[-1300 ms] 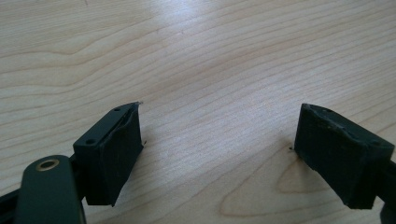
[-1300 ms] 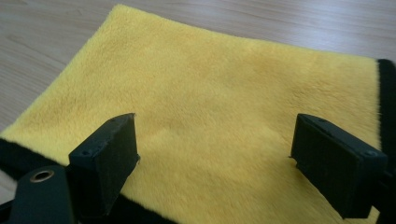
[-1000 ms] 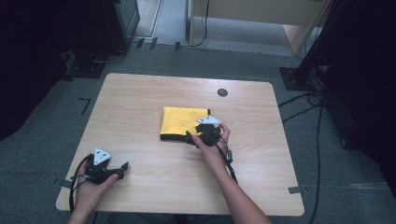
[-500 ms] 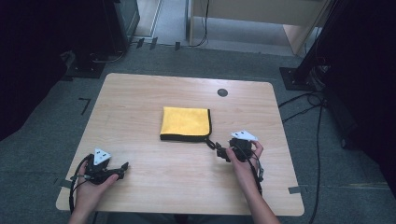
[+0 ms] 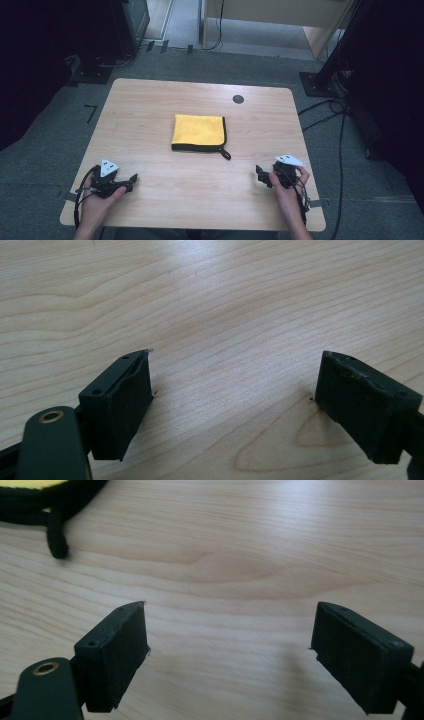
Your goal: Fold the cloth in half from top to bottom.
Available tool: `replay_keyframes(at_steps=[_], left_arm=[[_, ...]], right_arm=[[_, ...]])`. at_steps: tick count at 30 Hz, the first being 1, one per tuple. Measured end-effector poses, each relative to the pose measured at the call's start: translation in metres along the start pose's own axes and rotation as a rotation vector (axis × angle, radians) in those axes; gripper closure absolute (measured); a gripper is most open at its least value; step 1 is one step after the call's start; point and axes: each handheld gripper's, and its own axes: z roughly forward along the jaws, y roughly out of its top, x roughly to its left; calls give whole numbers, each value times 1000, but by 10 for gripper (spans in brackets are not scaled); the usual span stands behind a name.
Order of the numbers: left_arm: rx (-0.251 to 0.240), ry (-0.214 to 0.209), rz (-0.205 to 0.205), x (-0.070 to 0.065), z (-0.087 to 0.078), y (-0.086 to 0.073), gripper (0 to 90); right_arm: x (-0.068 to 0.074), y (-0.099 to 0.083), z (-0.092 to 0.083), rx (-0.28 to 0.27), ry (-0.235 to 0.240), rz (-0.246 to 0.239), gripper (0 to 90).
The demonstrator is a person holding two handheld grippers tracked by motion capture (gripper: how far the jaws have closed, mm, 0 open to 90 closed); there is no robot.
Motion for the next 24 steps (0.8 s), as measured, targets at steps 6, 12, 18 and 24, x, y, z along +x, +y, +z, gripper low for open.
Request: replay_keyframes(at_steps=[6, 12, 18, 24], left_arm=[[0, 0, 0, 0, 0, 0, 144], [2, -2, 2, 0, 0, 0, 139], [2, -2, 2, 0, 0, 0, 138], [2, -2, 3, 0, 0, 0, 138]], right_arm=[[-21, -11, -12, 10, -23, 25, 144], [-40, -17, -24, 7, -47, 49, 144], [-54, -23, -32, 11, -70, 51, 144], [-71, -32, -37, 29, -100, 74, 145]])
